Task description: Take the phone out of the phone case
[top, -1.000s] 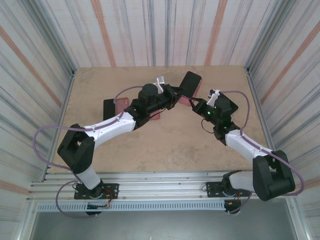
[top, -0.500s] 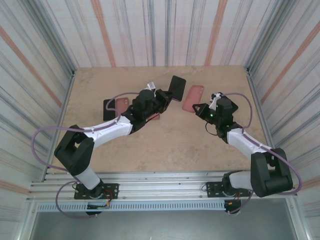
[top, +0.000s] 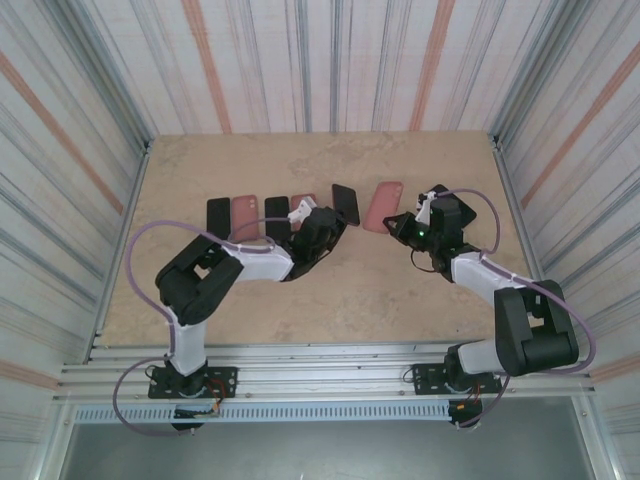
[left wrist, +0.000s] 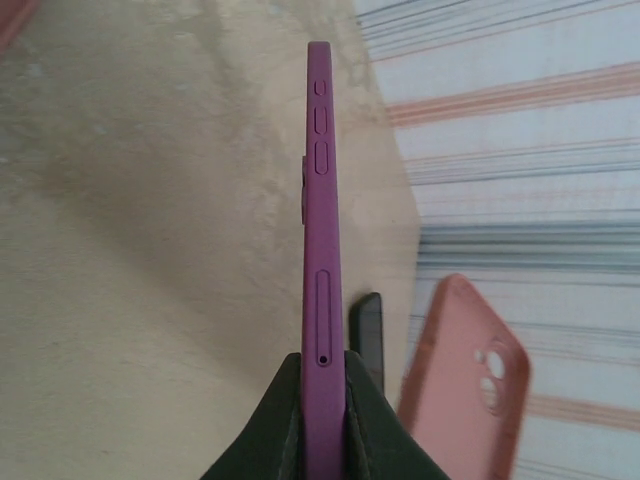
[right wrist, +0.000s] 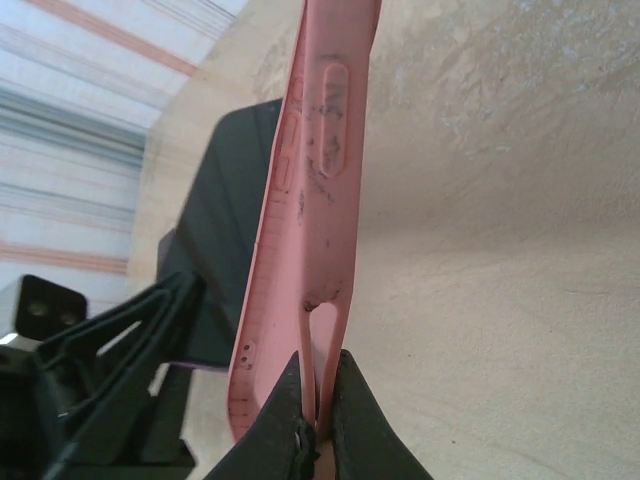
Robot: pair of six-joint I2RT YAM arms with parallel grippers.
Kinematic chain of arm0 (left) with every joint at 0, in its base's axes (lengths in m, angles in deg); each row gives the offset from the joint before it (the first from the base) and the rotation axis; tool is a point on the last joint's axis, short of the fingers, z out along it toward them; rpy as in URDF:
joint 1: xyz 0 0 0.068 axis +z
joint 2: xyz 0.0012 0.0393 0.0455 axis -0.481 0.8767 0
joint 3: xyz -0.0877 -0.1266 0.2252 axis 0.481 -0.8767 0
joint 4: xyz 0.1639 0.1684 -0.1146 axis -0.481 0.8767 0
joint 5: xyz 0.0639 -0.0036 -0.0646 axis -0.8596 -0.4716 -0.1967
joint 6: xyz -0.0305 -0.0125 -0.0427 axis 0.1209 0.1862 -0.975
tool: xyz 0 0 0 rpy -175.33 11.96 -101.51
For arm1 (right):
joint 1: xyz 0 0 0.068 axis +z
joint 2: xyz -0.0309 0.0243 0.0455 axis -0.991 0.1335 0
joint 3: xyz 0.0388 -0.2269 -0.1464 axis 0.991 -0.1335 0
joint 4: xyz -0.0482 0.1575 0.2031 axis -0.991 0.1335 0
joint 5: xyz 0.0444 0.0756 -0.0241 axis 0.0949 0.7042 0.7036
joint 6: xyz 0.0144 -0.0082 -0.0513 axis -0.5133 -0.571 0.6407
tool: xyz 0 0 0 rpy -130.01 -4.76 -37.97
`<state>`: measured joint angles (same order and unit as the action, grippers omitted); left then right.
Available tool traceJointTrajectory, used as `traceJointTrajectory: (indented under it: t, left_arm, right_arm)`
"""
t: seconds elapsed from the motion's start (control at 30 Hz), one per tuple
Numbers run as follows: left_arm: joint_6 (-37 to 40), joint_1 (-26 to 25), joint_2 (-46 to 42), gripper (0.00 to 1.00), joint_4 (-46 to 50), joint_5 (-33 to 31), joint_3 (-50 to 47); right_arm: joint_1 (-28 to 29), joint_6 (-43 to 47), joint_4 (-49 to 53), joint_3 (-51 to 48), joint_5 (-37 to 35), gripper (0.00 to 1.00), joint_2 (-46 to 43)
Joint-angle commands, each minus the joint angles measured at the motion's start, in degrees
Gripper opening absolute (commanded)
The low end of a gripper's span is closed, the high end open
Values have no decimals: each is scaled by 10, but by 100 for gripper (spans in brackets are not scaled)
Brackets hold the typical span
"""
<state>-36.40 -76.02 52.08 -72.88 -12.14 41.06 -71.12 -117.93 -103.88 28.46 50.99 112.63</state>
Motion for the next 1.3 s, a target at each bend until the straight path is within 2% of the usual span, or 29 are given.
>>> traceJointTrajectory:
  t: [0.0, 0.17, 0.4, 0.5, 0.7, 0.8, 0.87, 1.07, 1.27]
  left_arm:
    - [-23, 1, 14, 0, -63, -46, 8]
    - [-45, 7, 55, 0, -90, -45, 8]
    - [-49, 28, 91, 0, -107, 17, 23]
    - [-53, 30, 91, 2, -100, 21, 14]
    - [-54, 38, 84, 17, -73, 44, 1]
    - [-54, 39, 74, 32, -43, 50, 0]
    - [-44, 42, 67, 38, -31, 61, 1]
    - [5, 50, 30, 49, 56, 71, 11]
    - [36, 54, 8, 53, 91, 76, 10]
  right_arm:
    - [-5, 18, 2, 6, 9, 4, 4]
    - [-5, 19, 12, 4, 9, 4, 8]
    - [-7, 17, 15, -8, 8, 4, 3]
    - [-7, 16, 14, -12, 5, 4, 3]
    - [-8, 16, 18, -21, 3, 5, -1]
    - [-8, 18, 21, -23, -1, 5, -1]
    - [-8, 22, 24, -21, 0, 4, 1]
    - [-8, 37, 36, -13, -2, 4, 11]
    - [-6, 46, 37, -8, 0, 4, 28]
